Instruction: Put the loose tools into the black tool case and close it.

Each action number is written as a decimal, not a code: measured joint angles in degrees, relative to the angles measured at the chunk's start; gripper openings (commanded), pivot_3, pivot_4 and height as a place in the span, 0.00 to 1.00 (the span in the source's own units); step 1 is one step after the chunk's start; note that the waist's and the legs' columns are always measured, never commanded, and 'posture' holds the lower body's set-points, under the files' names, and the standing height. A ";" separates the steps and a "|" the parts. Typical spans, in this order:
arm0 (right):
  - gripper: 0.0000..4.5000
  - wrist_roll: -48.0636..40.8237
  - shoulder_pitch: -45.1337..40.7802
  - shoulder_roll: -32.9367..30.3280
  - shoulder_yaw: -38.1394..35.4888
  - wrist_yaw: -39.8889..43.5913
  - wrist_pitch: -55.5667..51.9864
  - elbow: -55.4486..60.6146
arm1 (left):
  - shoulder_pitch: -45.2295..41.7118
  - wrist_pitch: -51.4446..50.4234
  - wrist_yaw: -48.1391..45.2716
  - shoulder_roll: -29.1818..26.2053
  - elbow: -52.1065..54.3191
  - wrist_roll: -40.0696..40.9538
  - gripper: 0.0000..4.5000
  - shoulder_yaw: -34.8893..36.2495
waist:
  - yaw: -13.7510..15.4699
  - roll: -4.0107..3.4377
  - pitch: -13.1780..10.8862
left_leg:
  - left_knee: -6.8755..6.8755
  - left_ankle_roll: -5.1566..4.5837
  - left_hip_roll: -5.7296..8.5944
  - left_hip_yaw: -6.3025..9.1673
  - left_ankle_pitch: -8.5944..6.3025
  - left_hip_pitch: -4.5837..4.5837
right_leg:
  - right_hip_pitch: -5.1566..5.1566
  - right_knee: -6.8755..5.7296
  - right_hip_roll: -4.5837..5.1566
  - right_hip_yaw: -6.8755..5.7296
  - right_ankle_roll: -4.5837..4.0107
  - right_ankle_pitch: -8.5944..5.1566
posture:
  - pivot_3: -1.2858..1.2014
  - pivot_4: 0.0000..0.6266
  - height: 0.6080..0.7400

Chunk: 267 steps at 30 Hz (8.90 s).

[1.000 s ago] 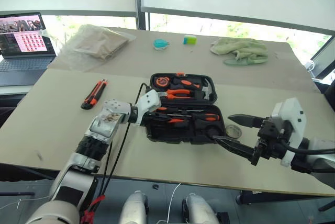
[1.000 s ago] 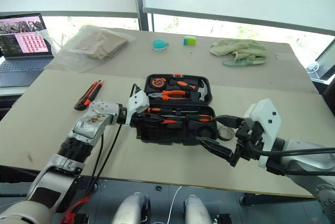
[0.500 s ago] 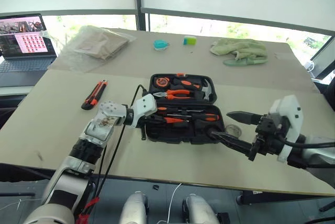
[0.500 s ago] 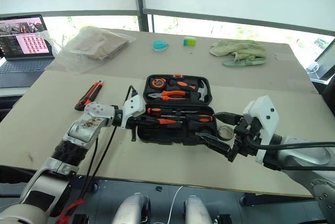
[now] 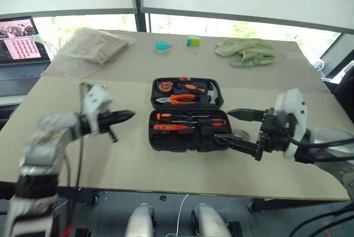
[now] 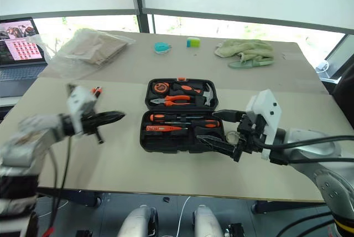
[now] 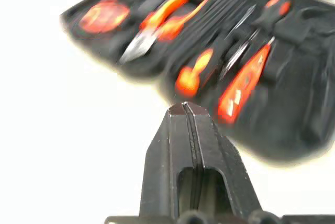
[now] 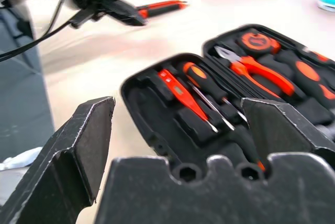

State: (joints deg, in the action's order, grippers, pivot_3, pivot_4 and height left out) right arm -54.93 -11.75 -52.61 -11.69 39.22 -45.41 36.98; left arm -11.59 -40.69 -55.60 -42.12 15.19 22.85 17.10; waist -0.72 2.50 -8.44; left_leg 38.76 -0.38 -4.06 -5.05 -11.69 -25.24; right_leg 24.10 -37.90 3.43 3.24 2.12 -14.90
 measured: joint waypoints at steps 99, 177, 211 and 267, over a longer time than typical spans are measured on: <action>1.00 -7.19 15.49 -0.05 -11.05 -11.00 -1.39 12.14 | -41.61 9.82 -29.13 9.62 -25.10 -14.99 0.73 -39.30 | 1.22 -0.02 -0.03 | 0.09 0.00 0.08 0.20 0.15 -0.31 | -0.07 -0.06 -0.01 -0.61 -0.19 -0.10 | 0.52 0.24 1.00; 1.00 -7.02 17.13 0.40 -11.30 -12.23 -1.38 10.66 | -37.97 37.10 -23.34 21.50 -37.73 -27.04 0.00 -46.22 | 1.60 -0.11 0.03 | 0.06 -0.07 0.19 0.40 0.13 0.05 | -0.92 0.52 0.00 -0.71 -0.10 -0.11 | 0.52 0.24 1.00; 1.00 16.65 42.03 -5.59 -32.46 16.94 9.09 -5.95 | -34.16 6.88 -30.53 2.53 -12.04 4.26 0.99 -23.97 | 0.54 -0.35 -0.02 | -0.09 -0.11 0.20 0.46 0.13 0.14 | -1.01 0.80 -0.03 -0.65 -0.10 -0.15 | 0.52 0.24 1.00; 0.35 39.46 -5.48 2.00 22.69 12.62 6.20 -15.53 | -31.93 10.80 -24.29 3.34 -9.30 2.96 1.00 -27.36 | 1.33 -0.41 -0.10 | -0.04 -0.11 0.18 0.31 0.13 0.01 | -0.85 0.71 -0.07 -0.67 -0.05 -0.16 | 0.52 0.24 1.00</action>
State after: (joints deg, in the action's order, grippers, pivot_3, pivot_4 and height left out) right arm -15.47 -17.22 -50.62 11.00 51.84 -39.21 21.45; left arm -43.52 -29.89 -79.89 -38.77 5.88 25.81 -10.26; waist 0.61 2.09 -8.54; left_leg 38.72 -0.49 -3.88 -4.74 -11.56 -25.23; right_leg 23.24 -37.19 3.36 2.57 2.07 -15.06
